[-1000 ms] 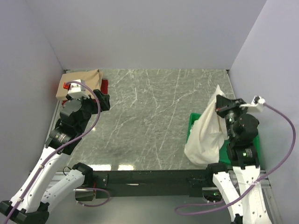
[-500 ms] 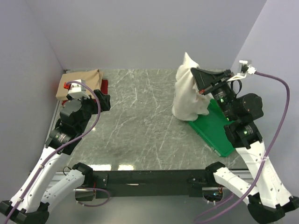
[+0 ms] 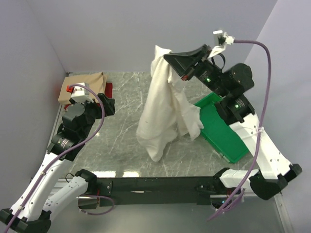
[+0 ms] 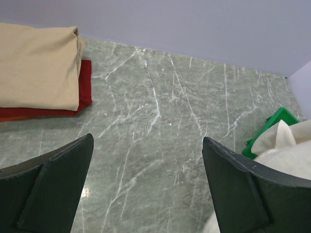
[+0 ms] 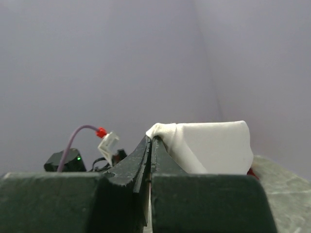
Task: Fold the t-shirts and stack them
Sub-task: Move the tshirt to the center of the board
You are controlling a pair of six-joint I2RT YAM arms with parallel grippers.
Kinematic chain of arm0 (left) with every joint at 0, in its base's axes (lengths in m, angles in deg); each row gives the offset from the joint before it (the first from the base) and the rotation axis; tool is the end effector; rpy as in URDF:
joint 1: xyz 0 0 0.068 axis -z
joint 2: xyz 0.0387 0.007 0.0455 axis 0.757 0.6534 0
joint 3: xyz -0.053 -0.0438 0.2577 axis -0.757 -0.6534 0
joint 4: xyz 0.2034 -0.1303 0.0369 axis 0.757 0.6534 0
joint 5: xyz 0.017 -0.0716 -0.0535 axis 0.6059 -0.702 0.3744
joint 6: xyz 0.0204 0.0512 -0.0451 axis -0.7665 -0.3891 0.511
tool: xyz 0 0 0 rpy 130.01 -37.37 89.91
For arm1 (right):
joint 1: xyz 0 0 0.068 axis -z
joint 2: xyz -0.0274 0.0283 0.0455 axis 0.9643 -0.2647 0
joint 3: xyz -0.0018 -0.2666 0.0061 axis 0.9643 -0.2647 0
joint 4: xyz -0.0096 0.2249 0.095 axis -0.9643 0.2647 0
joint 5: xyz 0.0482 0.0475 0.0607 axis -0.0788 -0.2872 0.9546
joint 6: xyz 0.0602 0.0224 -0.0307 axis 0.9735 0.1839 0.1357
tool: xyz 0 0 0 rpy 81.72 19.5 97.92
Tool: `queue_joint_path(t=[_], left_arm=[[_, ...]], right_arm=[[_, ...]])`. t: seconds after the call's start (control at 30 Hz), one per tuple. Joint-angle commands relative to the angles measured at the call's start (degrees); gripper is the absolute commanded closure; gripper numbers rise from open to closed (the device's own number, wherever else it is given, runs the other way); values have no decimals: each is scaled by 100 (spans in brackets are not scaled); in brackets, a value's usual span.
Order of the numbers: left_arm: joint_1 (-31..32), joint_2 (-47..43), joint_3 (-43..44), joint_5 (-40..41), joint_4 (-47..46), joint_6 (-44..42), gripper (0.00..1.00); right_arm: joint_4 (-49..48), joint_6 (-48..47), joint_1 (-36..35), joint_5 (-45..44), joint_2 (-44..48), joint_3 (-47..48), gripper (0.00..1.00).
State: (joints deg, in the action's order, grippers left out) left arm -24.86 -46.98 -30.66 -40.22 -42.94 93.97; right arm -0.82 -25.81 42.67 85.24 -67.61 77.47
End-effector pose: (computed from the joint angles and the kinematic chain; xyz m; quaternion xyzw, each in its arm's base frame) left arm 0.1628 -0.0555 0.3690 -0.0853 0.7522 -0.1612 0.6332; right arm 0.1881 0.1436 0.5445 -0.1793 0.5007 0.5126 0.6741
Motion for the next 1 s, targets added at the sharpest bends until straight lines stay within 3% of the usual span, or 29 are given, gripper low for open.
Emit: queue_joint_path(t=[0.0,0.2,0.43,0.5,0.53,0.6,0.63,0.73,0.97], left_arm=[[-26,-16,29,-34,-153,-55,1],[-26,10,21,27,-145,-55,1],[-26,159,38,150,-110,-142,1],[-26,239,56,185,-66,-178,2],[-26,317,73,194,-48,-195,2],[-26,414,91,194,4,-213,2],[-26,545,108,160,22,-213,2],[-26,853,170,107,119,-213,1],[-26,1758,372,167,479,-152,3]], right_arm=[[-393,-181,-307,463,-204,815,100],[-506,-234,-440,87,-389,730,100],[19,-647,-387,-1609,-1091,447,100],[668,-507,-212,-2049,-1705,727,85],[1271,-385,-116,-2085,-2203,868,51],[1994,-33,183,-1815,-2742,1402,26],[2581,38,254,-1682,-3214,1536,18],[2851,144,404,-1506,-3631,1337,17],[2200,425,606,-1102,-3545,-166,17]])
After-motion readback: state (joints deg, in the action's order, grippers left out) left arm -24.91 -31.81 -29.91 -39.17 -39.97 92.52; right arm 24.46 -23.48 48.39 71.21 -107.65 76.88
